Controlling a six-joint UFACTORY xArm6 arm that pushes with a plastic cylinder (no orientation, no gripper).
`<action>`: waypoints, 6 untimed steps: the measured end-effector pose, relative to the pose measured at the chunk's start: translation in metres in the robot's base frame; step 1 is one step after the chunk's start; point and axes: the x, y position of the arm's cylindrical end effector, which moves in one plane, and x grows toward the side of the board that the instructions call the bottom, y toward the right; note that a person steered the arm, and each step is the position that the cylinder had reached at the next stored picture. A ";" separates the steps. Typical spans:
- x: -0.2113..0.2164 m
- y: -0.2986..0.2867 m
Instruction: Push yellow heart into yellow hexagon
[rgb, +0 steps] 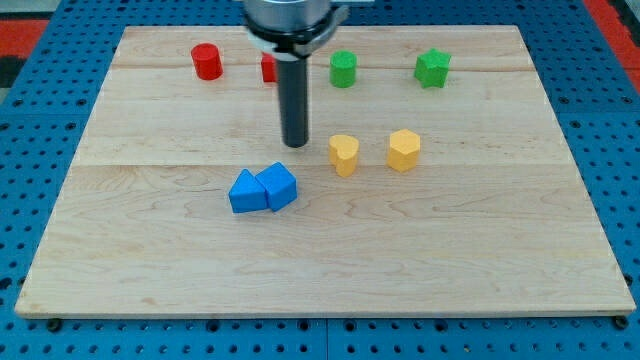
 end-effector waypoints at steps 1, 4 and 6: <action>0.019 0.006; 0.021 0.133; 0.001 0.111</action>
